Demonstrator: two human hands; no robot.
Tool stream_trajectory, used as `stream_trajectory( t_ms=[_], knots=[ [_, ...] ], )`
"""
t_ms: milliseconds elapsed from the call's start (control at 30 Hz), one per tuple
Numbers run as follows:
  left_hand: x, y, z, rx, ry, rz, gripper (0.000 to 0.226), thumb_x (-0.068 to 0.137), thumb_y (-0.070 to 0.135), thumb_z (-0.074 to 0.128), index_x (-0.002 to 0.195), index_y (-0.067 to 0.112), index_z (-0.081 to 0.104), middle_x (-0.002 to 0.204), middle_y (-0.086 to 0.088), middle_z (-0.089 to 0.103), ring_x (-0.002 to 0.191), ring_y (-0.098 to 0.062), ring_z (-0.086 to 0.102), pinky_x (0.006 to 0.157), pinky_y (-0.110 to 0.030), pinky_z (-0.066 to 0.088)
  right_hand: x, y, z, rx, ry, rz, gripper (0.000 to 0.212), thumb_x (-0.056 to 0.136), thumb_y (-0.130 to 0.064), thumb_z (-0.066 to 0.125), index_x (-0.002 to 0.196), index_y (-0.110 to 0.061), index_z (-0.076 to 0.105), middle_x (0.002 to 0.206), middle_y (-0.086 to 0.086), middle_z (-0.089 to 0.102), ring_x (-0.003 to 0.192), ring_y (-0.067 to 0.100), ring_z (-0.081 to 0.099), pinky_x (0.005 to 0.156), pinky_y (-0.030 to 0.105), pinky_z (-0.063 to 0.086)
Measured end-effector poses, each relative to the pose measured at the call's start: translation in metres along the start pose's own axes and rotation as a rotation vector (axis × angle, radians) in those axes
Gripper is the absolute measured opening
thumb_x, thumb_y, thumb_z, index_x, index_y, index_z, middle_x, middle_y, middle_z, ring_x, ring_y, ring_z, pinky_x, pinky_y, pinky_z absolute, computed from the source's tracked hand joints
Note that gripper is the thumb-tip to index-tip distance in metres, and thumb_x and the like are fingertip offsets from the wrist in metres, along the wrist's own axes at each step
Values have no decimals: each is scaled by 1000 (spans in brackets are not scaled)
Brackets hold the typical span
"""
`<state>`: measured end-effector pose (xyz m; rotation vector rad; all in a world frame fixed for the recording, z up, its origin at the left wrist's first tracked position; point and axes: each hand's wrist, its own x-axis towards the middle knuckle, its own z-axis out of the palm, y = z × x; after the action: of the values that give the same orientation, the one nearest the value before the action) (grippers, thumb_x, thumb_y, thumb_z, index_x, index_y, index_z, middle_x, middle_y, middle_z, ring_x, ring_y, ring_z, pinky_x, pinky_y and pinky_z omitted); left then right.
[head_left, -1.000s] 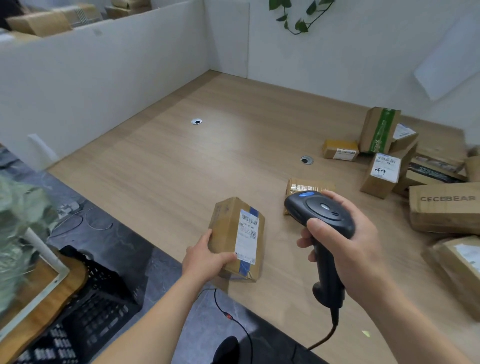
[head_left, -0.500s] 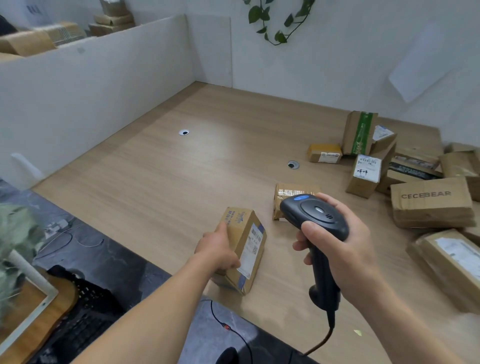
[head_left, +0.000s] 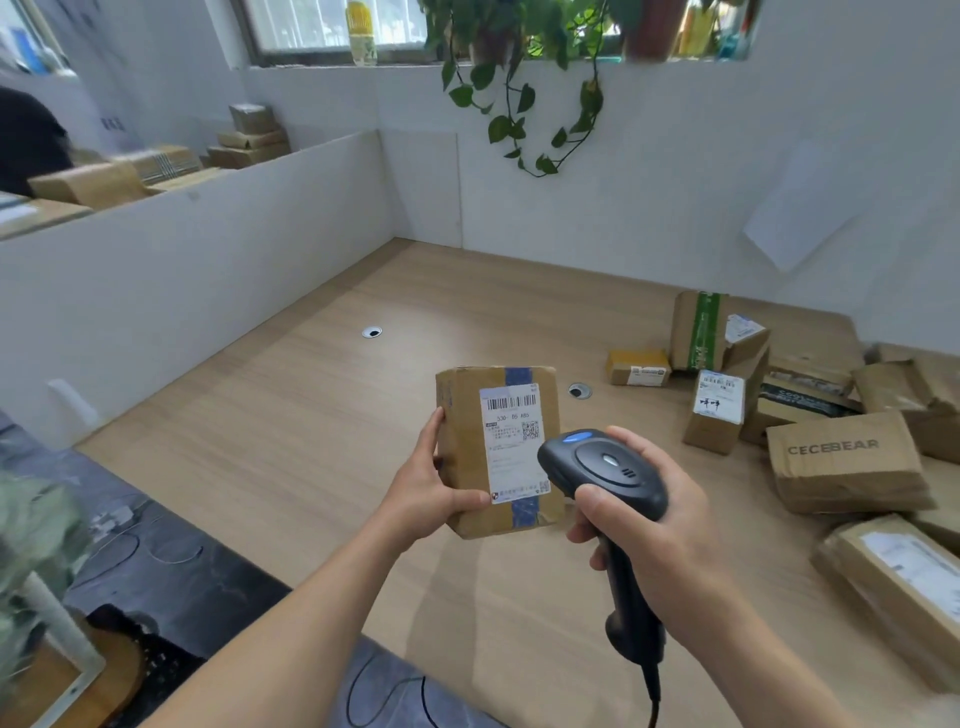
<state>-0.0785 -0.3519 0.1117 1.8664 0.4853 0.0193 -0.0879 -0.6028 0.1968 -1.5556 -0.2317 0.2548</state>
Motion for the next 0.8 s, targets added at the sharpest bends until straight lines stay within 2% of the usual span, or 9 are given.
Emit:
stream_trajectory(
  t_ms=[133, 200, 367, 467, 567, 800],
  knots=[
    [0, 10, -2, -16, 15, 42, 127, 64, 9, 93, 156, 47, 15, 119, 12, 58, 115, -10, 59, 95, -48, 57, 0, -9, 4, 4, -2, -28, 67, 57, -38, 81, 120, -39, 59, 84, 5, 77, 62, 24, 71, 50, 35, 54],
    [-1, 12, -3, -25, 21, 51, 126, 65, 9, 93, 156, 47, 15, 119, 11, 57, 113, -8, 58, 95, -47, 57, -1, -11, 5, 13, 1, -37, 63, 58, -36, 81, 117, -41, 59, 82, 5, 76, 61, 23, 69, 50, 34, 53],
    [-5, 13, -5, -59, 28, 68, 128, 61, 11, 94, 155, 51, 16, 120, 9, 57, 117, -17, 60, 95, -48, 57, -3, -15, 3, -2, -22, -44, 59, 64, -29, 79, 118, -40, 57, 83, 6, 77, 61, 23, 70, 50, 34, 54],
    [-8, 14, -6, -70, 42, 82, 126, 65, 7, 93, 155, 50, 16, 119, 10, 56, 117, -15, 59, 95, -47, 57, -3, -16, 2, -10, -29, -39, 63, 64, -32, 80, 122, -39, 56, 84, 6, 77, 62, 24, 70, 52, 34, 55],
    [-10, 14, -9, -74, 55, 89, 127, 64, 7, 94, 155, 51, 17, 119, 5, 56, 113, -22, 64, 94, -48, 57, -3, -15, 1, -9, -36, -42, 68, 61, -36, 81, 124, -37, 56, 81, 6, 76, 61, 23, 70, 51, 34, 54],
    [-23, 15, -19, -85, 91, 103, 127, 62, 12, 94, 153, 54, 16, 122, 2, 55, 109, -18, 65, 93, -50, 58, -5, -16, 4, -6, -75, -54, 70, 64, -28, 80, 131, -30, 56, 92, 3, 78, 68, 28, 73, 51, 36, 55]
  ],
)
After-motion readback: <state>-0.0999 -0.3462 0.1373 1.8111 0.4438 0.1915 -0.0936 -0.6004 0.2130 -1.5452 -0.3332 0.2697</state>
